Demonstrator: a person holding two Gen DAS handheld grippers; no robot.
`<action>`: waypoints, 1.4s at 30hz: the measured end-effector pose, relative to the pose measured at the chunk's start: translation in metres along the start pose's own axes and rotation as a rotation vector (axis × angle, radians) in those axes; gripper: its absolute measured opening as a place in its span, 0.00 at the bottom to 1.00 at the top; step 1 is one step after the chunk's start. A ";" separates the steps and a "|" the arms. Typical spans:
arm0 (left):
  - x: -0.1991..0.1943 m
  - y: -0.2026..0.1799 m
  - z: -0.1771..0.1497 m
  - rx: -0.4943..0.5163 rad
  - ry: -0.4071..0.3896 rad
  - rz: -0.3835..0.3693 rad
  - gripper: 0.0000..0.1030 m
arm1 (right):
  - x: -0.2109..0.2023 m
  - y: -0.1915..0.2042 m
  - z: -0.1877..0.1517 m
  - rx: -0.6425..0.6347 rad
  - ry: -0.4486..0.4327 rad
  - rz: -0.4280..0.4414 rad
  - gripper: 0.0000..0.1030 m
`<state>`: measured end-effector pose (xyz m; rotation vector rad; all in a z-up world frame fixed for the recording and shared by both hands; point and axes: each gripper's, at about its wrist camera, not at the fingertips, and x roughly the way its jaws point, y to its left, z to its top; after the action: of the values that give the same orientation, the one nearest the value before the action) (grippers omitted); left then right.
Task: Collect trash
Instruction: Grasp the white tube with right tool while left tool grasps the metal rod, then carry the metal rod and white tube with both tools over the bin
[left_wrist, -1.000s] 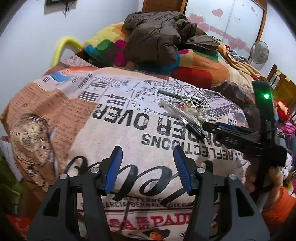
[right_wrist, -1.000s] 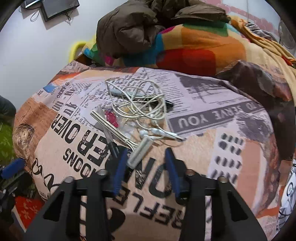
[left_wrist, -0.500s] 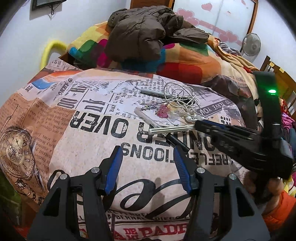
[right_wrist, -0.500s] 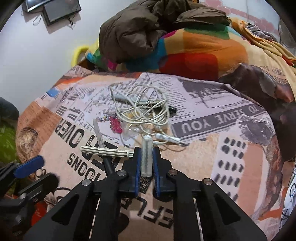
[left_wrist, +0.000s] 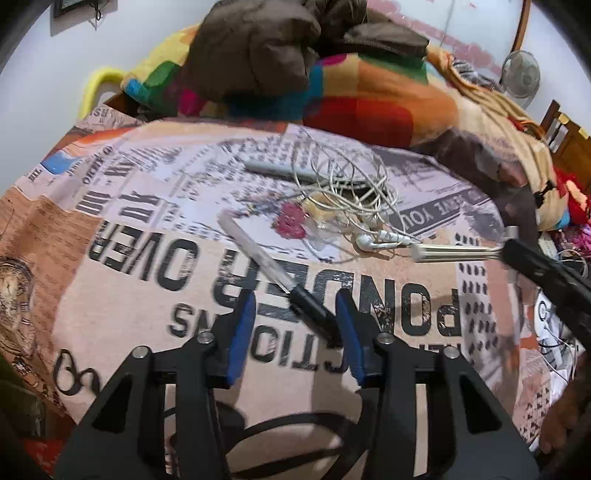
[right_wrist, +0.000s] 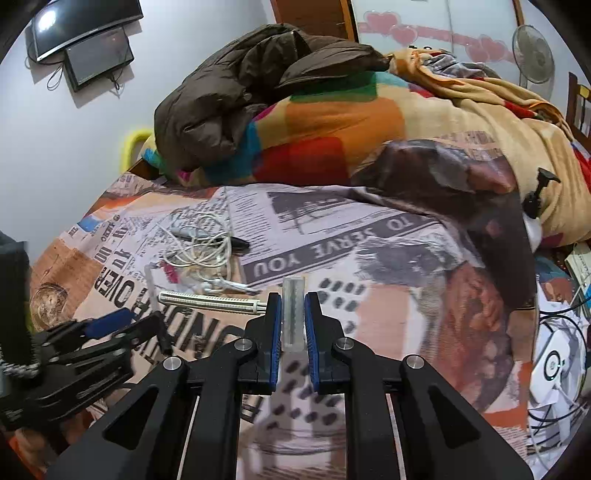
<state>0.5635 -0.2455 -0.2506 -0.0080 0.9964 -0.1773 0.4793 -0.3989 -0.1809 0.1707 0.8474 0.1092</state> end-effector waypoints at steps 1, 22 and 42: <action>0.005 -0.003 0.000 -0.001 0.007 0.015 0.36 | -0.001 -0.002 0.000 0.001 0.000 0.001 0.11; -0.045 0.032 -0.025 -0.075 -0.022 -0.005 0.12 | -0.032 0.027 -0.006 -0.047 -0.019 0.033 0.11; -0.208 0.083 -0.043 -0.056 -0.234 -0.001 0.12 | -0.109 0.115 0.010 -0.146 -0.124 0.110 0.11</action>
<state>0.4295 -0.1284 -0.1074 -0.0789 0.7680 -0.1461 0.4120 -0.3048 -0.0719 0.0863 0.7032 0.2604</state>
